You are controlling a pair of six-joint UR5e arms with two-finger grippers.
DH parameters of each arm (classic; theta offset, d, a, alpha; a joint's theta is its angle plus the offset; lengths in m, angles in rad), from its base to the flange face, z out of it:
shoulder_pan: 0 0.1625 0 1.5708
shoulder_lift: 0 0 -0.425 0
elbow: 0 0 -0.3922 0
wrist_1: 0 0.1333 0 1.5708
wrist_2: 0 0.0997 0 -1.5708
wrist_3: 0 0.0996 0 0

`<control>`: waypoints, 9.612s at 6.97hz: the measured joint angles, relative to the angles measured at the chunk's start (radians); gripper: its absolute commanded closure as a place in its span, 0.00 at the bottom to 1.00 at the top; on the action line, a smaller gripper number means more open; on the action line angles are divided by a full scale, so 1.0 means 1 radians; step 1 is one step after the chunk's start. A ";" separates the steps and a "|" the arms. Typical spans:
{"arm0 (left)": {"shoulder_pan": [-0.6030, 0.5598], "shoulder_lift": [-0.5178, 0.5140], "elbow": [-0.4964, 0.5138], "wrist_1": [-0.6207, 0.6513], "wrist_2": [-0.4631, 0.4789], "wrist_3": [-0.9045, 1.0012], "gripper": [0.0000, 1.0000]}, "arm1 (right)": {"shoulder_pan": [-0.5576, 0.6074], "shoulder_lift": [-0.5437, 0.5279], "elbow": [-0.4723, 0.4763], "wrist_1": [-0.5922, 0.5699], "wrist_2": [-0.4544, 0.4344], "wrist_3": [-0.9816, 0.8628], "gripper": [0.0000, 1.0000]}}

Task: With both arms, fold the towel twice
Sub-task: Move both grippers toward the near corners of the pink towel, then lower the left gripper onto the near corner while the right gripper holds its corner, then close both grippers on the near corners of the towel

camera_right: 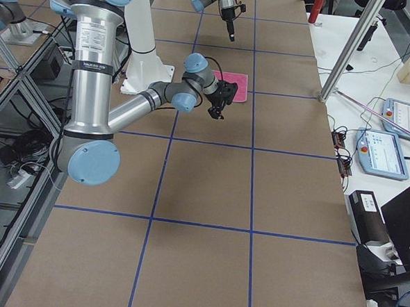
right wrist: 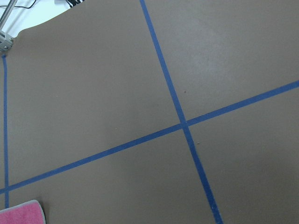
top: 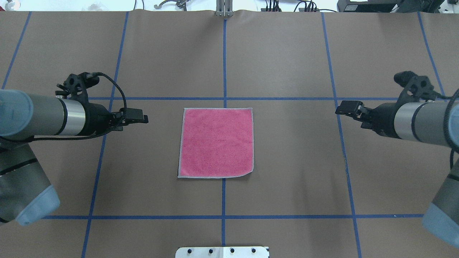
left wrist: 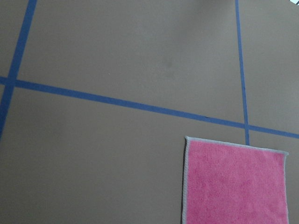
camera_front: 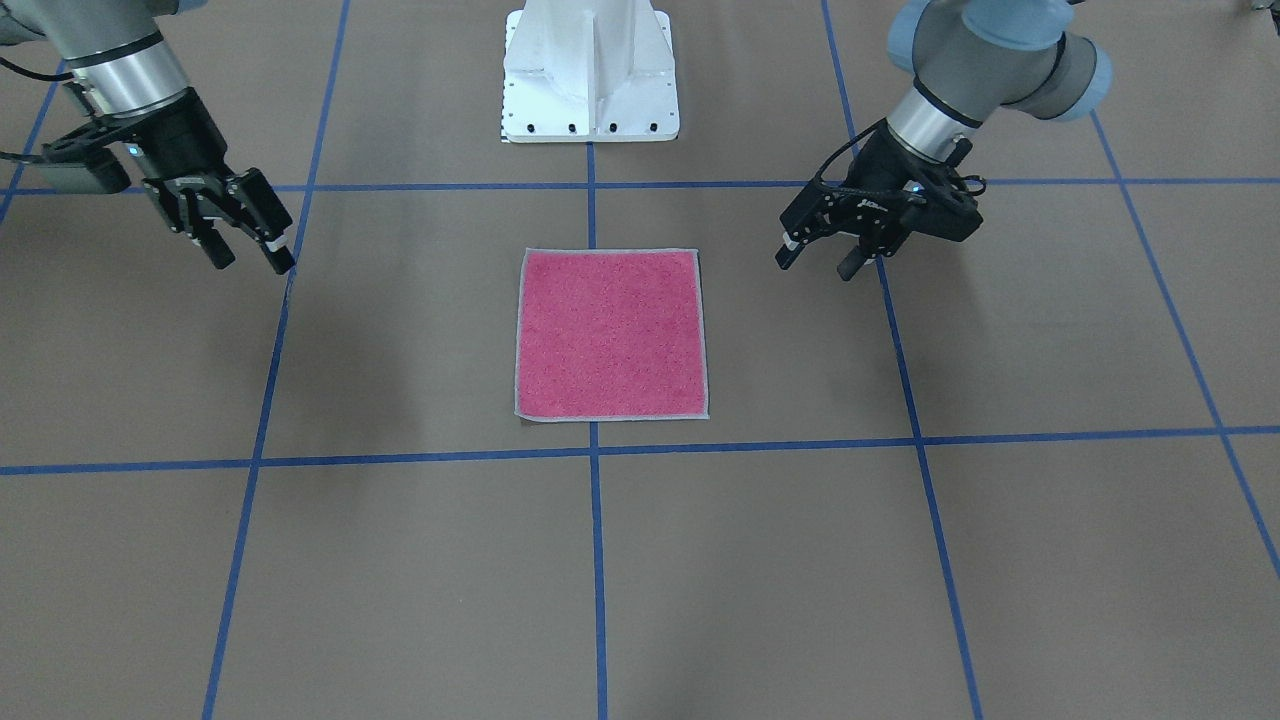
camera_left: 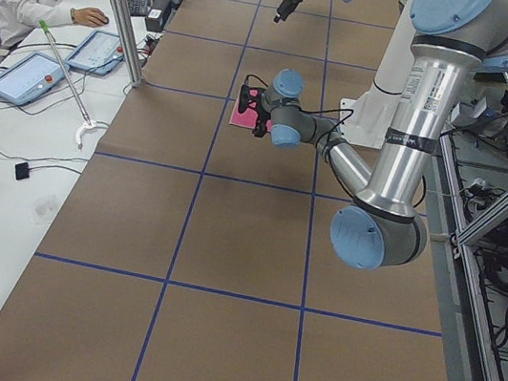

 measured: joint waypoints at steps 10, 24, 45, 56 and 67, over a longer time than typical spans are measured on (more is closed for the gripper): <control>0.158 -0.047 0.008 0.006 0.125 -0.082 0.00 | -0.391 0.463 -0.279 -0.258 -0.327 0.562 0.32; 0.161 -0.045 0.015 0.006 0.124 -0.081 0.00 | -0.429 0.462 -0.299 -0.258 -0.347 0.567 1.00; 0.293 -0.150 0.171 0.006 0.178 -0.108 0.31 | -0.427 0.460 -0.292 -0.255 -0.389 0.569 1.00; 0.296 -0.144 0.161 0.002 0.169 -0.099 0.59 | -0.429 0.459 -0.292 -0.255 -0.402 0.569 1.00; 0.285 -0.134 0.149 -0.006 0.142 -0.055 1.00 | -0.429 0.458 -0.292 -0.255 -0.403 0.567 1.00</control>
